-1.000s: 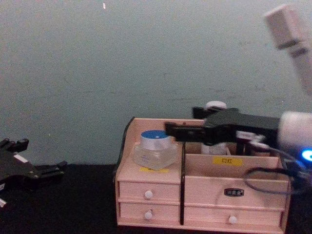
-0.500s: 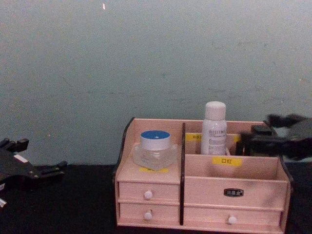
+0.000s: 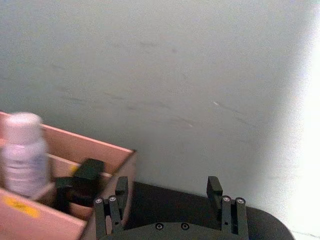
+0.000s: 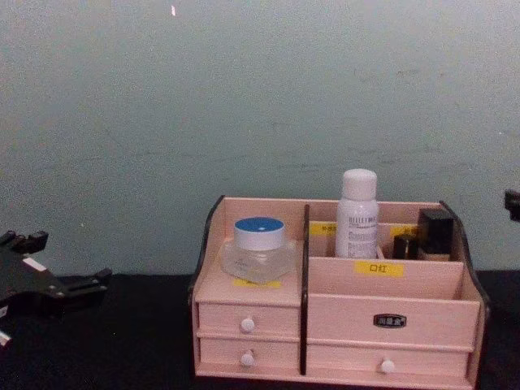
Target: Pick up the facial cleanser and watermelon frost from the table and place them into the tiered storage box.
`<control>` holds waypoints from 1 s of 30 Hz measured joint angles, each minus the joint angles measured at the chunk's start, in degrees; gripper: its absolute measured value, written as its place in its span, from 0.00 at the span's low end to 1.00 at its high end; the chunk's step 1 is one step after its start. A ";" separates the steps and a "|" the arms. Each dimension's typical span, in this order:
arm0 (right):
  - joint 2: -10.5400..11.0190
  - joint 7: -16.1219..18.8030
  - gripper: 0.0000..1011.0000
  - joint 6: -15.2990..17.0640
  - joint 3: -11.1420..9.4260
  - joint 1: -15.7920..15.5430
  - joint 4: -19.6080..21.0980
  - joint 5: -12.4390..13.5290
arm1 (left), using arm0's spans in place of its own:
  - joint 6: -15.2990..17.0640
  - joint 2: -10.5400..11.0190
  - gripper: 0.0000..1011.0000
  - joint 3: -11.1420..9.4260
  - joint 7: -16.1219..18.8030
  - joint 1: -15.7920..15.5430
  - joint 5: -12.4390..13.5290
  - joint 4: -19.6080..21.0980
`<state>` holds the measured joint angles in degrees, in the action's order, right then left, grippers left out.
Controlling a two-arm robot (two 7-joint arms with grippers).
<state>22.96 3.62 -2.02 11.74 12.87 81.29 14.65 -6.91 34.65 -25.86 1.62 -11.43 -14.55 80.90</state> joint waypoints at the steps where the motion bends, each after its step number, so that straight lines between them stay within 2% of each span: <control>1: -0.42 -0.75 0.99 -0.26 0.01 0.25 -0.78 -0.64 | 0.00 0.00 0.99 0.00 0.00 0.00 0.00 0.00; 4: -1.96 -3.37 0.99 -0.90 0.33 1.34 -4.40 -3.48 | 0.00 0.00 0.99 0.00 0.00 0.00 0.00 0.00; 6: -2.46 -3.84 0.99 -0.96 0.54 1.68 -5.72 -4.30 | 0.00 0.00 0.99 0.00 0.00 0.00 0.00 0.00; 16: -4.69 -4.03 0.99 -0.79 1.77 3.41 -12.00 -7.81 | 0.00 0.00 0.99 0.00 0.00 0.00 0.00 0.00; 30: -4.91 -4.03 0.99 -0.58 1.71 3.66 -12.61 -8.26 | 0.00 0.00 0.99 0.00 0.00 0.00 0.00 0.00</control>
<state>18.05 -0.41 -2.60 13.45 16.53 68.69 6.39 -6.91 34.65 -25.86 1.62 -11.43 -14.55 80.90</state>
